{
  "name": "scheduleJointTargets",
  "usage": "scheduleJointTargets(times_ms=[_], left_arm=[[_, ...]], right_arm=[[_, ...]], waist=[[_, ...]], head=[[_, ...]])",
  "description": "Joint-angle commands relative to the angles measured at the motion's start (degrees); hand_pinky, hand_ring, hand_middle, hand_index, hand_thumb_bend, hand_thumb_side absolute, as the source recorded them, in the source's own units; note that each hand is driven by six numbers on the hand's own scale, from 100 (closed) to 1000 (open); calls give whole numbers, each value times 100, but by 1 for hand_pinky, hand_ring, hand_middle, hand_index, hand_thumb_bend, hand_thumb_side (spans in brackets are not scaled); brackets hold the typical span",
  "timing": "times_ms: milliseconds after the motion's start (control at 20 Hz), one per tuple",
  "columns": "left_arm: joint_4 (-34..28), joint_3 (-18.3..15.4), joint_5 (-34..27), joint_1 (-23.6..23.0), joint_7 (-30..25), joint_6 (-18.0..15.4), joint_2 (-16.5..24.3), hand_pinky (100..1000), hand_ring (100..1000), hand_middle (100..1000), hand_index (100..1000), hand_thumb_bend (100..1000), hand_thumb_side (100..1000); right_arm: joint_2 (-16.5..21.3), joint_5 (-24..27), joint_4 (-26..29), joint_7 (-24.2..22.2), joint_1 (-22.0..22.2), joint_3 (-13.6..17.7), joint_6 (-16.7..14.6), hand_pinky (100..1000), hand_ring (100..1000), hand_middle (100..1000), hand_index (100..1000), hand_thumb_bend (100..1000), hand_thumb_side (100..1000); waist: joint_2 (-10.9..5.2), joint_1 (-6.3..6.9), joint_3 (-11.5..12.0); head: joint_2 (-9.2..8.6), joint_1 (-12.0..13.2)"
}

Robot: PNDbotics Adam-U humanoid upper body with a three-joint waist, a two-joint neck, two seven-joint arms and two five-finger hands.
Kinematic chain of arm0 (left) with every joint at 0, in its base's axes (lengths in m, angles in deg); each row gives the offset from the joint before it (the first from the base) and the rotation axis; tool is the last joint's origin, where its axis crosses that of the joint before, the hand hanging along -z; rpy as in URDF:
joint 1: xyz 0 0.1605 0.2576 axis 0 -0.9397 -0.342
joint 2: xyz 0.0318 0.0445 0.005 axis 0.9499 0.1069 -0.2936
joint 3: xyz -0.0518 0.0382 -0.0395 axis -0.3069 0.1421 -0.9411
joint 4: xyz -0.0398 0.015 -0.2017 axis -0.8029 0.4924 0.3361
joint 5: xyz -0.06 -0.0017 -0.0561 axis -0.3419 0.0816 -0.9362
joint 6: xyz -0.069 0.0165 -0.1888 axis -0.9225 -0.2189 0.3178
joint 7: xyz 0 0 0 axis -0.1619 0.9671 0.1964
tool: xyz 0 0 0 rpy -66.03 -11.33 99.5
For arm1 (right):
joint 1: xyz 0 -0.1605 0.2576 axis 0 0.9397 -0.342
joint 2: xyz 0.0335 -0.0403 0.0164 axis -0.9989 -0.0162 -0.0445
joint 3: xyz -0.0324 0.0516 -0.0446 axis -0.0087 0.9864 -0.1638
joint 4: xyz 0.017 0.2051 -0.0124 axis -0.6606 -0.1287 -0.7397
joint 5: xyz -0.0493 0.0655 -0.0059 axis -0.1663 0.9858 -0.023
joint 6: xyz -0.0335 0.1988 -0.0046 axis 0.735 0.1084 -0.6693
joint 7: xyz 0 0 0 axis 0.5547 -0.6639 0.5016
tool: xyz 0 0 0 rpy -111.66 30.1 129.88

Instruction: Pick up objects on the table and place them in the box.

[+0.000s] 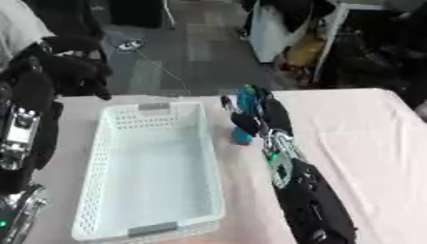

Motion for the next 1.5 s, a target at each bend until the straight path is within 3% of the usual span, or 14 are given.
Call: scheduleJointTargets(times_ms=[50, 1500], left_arm=[[-85, -8, -25, 110, -14, 1, 15, 462, 609, 745, 667, 173, 827], [-85, 6, -86, 237, -40, 5, -105, 465, 609, 745, 667, 176, 827]], right_arm=[[122, 62, -10, 106, -182, 41, 27, 858, 769, 908, 995, 536, 1000], [578, 580, -866, 867, -546, -34, 123, 829, 747, 892, 990, 515, 1000]], waist=[[-51, 25, 9], [62, 13, 145]], head=[[-91, -82], [-235, -203]])
